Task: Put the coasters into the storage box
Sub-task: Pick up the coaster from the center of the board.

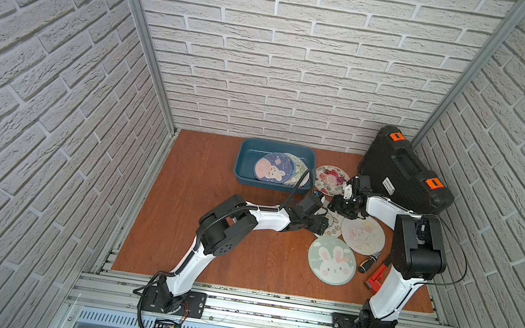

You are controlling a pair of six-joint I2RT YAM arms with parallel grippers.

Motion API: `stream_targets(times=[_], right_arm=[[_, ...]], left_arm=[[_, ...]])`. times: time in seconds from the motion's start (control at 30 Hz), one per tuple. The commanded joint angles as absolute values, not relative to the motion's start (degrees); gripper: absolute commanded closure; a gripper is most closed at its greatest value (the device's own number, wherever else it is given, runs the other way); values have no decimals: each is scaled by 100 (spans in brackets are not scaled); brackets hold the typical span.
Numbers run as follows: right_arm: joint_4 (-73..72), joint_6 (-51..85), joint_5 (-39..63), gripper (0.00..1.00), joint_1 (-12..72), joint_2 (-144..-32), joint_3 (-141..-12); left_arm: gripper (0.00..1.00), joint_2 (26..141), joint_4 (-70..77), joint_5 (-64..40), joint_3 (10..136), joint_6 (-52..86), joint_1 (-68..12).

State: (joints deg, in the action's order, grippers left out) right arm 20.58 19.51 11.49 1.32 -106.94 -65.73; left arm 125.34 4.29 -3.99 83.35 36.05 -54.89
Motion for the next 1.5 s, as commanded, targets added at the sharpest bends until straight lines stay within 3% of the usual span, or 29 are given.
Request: stream_targets(times=[0.0, 0.1, 0.3, 0.43, 0.97, 1.47], right_arm=[[2118, 1916, 1327, 41, 144, -10846, -6548], [2113, 1916, 1327, 41, 145, -10845, -6548], [2109, 1924, 1345, 42, 146, -10845, -6556], [2038, 1923, 1367, 42, 147, -10776, -6531], [1800, 2041, 1327, 41, 140, -9967, -6442], [1943, 2063, 1145, 38, 145, -9413, -6335]], left_arm=[[26, 12744, 344, -527, 8438, 3620, -5521], [49, 12737, 317, -490, 8437, 3616, -5522], [75, 12694, 214, -353, 8413, 3553, -5537], [100, 12601, 106, -146, 8402, 3414, -5570], [100, 11641, -959, 1564, 8289, 1921, -5963], [100, 10422, -1290, 2016, 8073, 1409, -5922]])
